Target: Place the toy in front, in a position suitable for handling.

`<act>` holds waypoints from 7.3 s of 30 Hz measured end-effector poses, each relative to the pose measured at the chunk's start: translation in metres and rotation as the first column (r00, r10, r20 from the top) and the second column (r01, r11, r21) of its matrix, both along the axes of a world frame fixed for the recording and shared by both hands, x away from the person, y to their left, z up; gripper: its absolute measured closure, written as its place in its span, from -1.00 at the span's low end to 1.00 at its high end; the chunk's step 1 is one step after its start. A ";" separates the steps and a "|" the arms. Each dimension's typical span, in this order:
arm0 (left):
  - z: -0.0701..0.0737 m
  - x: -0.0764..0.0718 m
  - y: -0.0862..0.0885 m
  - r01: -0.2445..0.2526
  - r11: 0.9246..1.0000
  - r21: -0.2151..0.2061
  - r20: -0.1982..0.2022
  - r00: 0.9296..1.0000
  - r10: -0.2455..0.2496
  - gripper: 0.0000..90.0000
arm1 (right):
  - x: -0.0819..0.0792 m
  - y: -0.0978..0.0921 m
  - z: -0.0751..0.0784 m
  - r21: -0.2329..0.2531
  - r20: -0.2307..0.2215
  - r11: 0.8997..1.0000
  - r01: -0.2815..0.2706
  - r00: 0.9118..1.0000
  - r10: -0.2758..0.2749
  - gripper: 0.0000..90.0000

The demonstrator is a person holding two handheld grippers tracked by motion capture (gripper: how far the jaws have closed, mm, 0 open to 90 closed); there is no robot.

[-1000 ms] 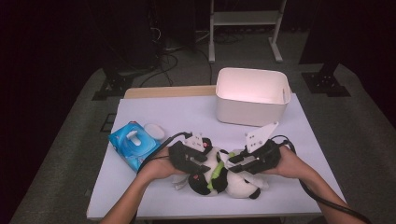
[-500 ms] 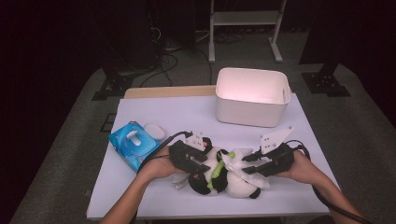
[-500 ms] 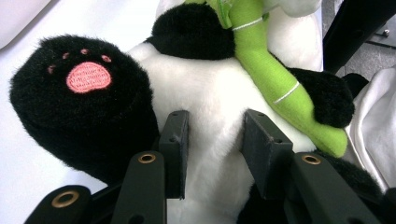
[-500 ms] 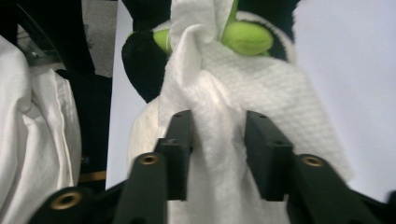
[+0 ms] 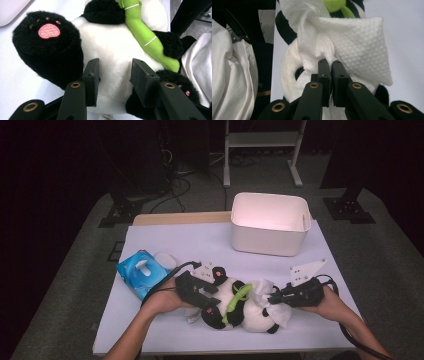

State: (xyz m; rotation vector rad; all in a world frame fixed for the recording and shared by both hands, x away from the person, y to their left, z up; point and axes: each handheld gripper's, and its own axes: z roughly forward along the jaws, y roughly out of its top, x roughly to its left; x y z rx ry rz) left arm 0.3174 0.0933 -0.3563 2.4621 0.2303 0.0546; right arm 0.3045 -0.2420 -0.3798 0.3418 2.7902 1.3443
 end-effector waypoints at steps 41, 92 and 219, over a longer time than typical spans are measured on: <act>-0.012 0.011 -0.002 -0.027 0.999 -0.028 -0.045 0.999 0.026 0.42 | -0.003 0.008 -0.009 -0.008 0.028 1.000 -0.007 1.000 0.007 0.95; -0.016 0.012 -0.066 0.049 0.999 -0.017 0.045 0.998 -0.048 0.30 | -0.003 0.040 0.021 -0.097 0.081 0.991 -0.088 0.992 0.096 0.93; 0.003 0.011 -0.050 -0.025 1.000 -0.009 0.053 0.998 0.026 0.00 | 0.024 0.032 0.027 -0.177 0.061 0.984 -0.002 0.998 0.014 0.93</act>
